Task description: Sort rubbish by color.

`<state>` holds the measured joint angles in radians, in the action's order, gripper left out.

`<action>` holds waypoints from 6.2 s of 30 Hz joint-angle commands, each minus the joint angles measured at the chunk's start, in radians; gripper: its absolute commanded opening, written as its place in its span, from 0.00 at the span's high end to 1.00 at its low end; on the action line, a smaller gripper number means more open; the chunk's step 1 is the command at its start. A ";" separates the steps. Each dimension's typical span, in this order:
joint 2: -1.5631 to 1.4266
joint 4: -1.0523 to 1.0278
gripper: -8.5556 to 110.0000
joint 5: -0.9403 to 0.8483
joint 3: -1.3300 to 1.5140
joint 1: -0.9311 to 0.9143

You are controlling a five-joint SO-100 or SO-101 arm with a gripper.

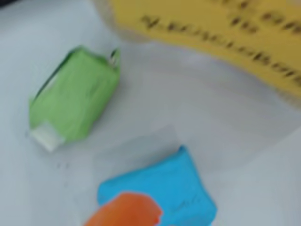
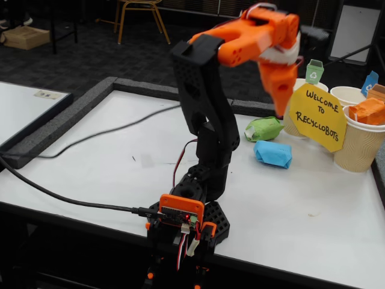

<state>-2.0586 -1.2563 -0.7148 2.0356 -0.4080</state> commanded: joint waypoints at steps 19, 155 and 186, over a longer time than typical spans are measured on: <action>-0.183 0.612 0.84 0.087 0.446 -0.080; -0.075 0.002 0.93 -0.546 -0.512 -0.127; -0.508 -0.502 0.93 -0.465 -0.617 -0.077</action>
<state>-2.5587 -1.7564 -1.1996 1.4941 -0.5154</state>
